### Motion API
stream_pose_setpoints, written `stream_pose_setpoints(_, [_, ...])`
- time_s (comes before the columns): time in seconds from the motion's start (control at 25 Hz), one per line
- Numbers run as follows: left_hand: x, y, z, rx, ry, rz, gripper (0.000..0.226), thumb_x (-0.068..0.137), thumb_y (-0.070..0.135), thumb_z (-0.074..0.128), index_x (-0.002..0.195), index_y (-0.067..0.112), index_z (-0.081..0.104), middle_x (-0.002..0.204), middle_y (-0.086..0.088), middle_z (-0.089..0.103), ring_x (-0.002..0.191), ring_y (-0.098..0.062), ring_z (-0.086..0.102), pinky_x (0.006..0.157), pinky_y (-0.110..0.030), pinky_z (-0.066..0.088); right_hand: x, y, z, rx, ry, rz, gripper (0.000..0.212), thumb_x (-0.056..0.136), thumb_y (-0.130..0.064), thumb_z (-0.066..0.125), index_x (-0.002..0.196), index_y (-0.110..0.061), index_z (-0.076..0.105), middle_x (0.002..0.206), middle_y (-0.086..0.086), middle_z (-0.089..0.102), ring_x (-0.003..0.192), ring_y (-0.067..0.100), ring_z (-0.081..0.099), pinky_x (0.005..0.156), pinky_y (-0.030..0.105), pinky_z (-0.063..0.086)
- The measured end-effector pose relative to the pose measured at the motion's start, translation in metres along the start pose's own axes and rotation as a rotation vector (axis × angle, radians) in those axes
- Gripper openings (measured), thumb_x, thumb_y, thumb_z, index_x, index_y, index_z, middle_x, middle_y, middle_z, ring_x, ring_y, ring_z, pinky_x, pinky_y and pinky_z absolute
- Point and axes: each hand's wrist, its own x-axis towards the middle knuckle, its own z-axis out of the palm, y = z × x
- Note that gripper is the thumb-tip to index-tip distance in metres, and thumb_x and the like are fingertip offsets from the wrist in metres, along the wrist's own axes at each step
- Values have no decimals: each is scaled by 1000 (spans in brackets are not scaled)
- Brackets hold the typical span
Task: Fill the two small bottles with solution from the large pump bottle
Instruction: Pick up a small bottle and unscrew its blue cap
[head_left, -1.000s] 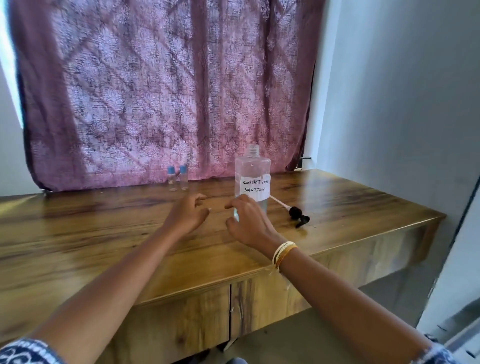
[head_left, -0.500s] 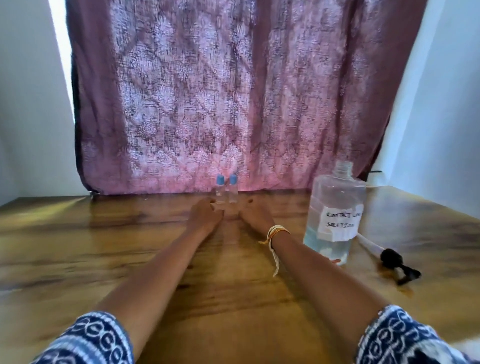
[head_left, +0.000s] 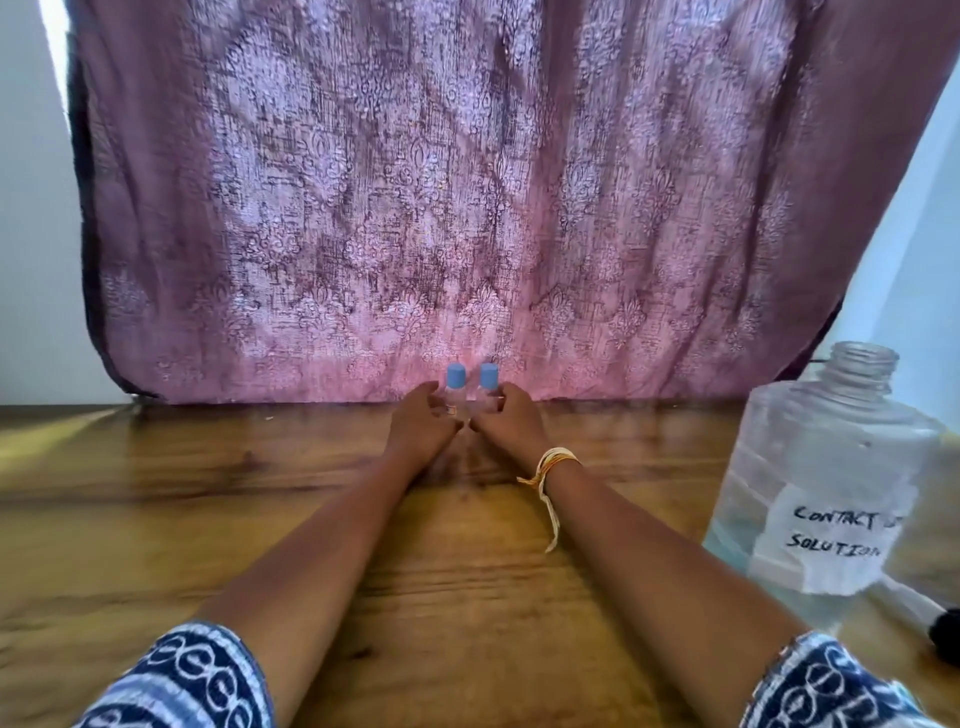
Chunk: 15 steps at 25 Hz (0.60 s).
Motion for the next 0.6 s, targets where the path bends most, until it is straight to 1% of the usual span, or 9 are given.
stream_pose_setpoints(0.08, [1,-1,4,-6,30,3,60,79,4,71,134,2,50,128,-15,62,111,-26,62,92,-25,44,3,2,4,-31,21,-10,31,80,-12,67,108,-4,61,100,10,66,90,23,61,73,27,42])
stream_pose_setpoints(0.16, [-3,2,6,-4,64,15,50,78,2,72,126,1,58,122,-15,66,109,-25,64,87,-20,41,1,2,5,-35,52,-12,25,80,-10,66,104,-3,63,98,11,68,89,23,62,69,23,40])
stream_pose_setpoints(0.24, [-9,4,4,-27,86,11,44,77,0,72,120,0,62,118,-15,68,106,-24,65,86,-20,42,-9,-2,0,-50,69,-26,24,80,-8,67,103,-2,63,93,7,63,84,18,56,58,17,36])
stream_pose_setpoints(0.32, [-20,7,-2,-31,106,12,41,77,1,73,116,1,63,115,-14,69,104,-24,66,87,-22,43,-23,-7,-8,-54,72,-39,29,78,-10,71,105,-2,62,91,3,58,82,15,52,55,10,31])
stream_pose_setpoints(0.44, [-52,16,-20,-3,109,42,40,74,6,76,112,3,64,107,-10,70,95,-20,65,82,-21,43,-60,-18,-20,-32,66,-28,36,75,-17,78,105,-6,61,91,0,57,82,13,53,57,13,34])
stream_pose_setpoints(0.56, [-94,23,-39,-70,97,25,41,68,5,81,105,9,65,93,-4,68,82,-16,65,65,-19,44,-106,-22,-32,-38,59,-39,37,72,-24,81,98,-11,59,84,-2,56,78,14,54,57,19,36])
stream_pose_setpoints(0.6, [-109,25,-45,-80,97,26,40,66,6,83,101,11,64,90,-4,69,79,-17,65,62,-19,44,-121,-22,-36,-55,62,-44,36,71,-26,81,95,-13,57,80,-3,56,74,14,53,58,22,37])
